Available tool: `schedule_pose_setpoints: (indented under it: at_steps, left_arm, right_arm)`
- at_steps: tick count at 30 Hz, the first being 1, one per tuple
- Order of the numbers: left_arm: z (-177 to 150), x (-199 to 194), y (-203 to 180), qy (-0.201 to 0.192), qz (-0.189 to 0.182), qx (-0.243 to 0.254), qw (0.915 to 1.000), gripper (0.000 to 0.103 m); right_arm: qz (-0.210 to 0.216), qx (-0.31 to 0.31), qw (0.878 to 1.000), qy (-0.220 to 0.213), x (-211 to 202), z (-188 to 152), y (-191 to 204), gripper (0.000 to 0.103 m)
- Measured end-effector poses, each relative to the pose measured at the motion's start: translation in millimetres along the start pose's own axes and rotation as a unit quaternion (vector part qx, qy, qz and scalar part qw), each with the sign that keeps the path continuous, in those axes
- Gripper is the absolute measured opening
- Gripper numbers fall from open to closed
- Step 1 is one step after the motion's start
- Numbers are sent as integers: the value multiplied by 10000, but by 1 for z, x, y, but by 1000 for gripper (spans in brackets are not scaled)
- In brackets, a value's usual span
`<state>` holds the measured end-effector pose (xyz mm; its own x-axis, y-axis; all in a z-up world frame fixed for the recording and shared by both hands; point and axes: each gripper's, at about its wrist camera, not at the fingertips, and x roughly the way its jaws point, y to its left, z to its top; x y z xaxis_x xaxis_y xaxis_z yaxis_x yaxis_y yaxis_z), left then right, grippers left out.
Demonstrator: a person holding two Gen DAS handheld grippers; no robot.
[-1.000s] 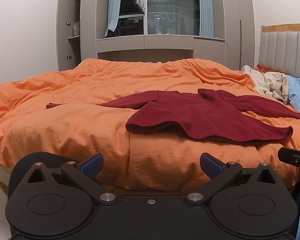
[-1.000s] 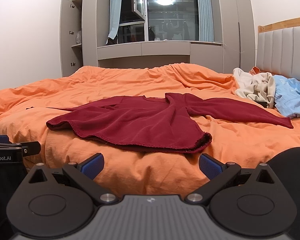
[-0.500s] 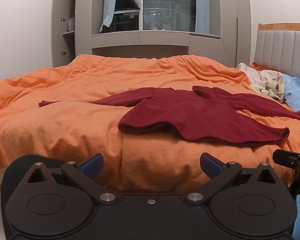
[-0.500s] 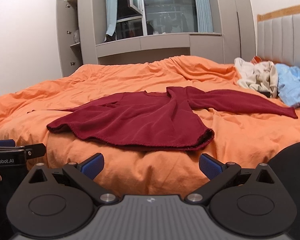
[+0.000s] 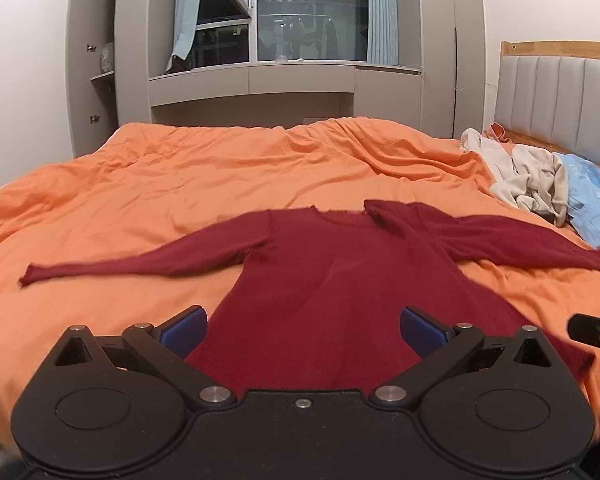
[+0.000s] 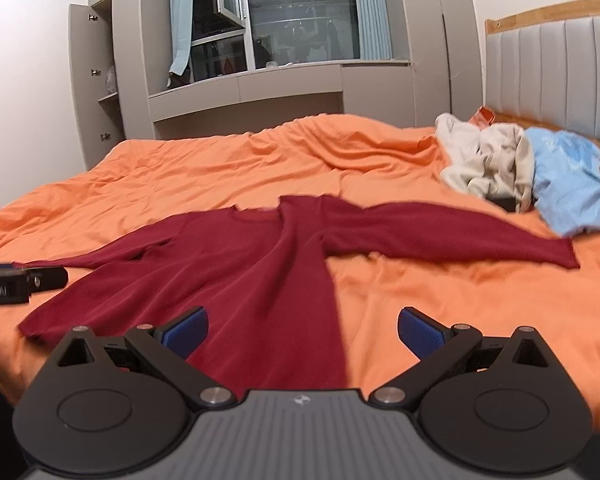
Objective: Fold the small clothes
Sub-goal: 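Move both tools toward the red sweater, right tool toward a sleeve cuff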
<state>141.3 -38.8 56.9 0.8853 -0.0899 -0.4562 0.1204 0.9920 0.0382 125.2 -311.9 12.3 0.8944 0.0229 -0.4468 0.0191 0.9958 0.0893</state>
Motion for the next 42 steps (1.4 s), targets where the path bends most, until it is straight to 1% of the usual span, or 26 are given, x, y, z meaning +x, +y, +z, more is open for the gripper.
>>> schedule_pose_setpoints:
  at_steps: [7, 13, 17, 19, 23, 26, 28, 31, 34, 36, 39, 42]
  left_arm:
    - [47, 67, -24, -55, -76, 237, 9997, 103]
    - [72, 128, -52, -19, -231, 479, 9986, 103]
    - [79, 170, -70, 85, -371, 570, 9976, 103]
    - [80, 190, -77, 162, -410, 555, 9975, 103]
    - [80, 227, -86, 333, -443, 465, 9974, 103]
    - [74, 250, -85, 508, -476, 366, 9969, 103]
    - [67, 261, -81, 650, -439, 284, 9965, 103]
    - [59, 276, -71, 918, -374, 153, 9950, 103]
    - [52, 287, -60, 1161, -313, -130, 9927, 103]
    - [49, 291, -54, 1313, -338, -287, 9904, 103]
    - [47, 294, -50, 1381, -356, -399, 9890, 103]
    - [46, 295, -50, 1394, -362, -361, 9889, 103]
  right_arm:
    - [-274, -111, 9996, -21, 49, 31, -33, 103]
    - [-622, -222, 9978, 46, 100, 54, -61, 103]
    - [-789, -108, 9968, 85, 135, 66, -85, 103]
    - [-804, -5, 9968, 50, 149, 70, -98, 103]
    - [-841, 353, 9958, 90, 177, 69, -132, 103]
    - [-908, 584, 9932, 435, 194, 64, -158, 103]
    - [-959, 745, 9913, 506, 200, 61, -175, 103]
    - [-1231, 1028, 9851, 617, 204, 58, -202, 103]
    - [-1740, 1330, 9741, 569, 204, 58, -233, 103]
    - [-2103, 1403, 9661, 516, 201, 59, -254, 103]
    - [-2511, 1562, 9537, 555, 203, 58, -286, 103]
    - [-2667, 1863, 9432, 671, 210, 54, -314, 103]
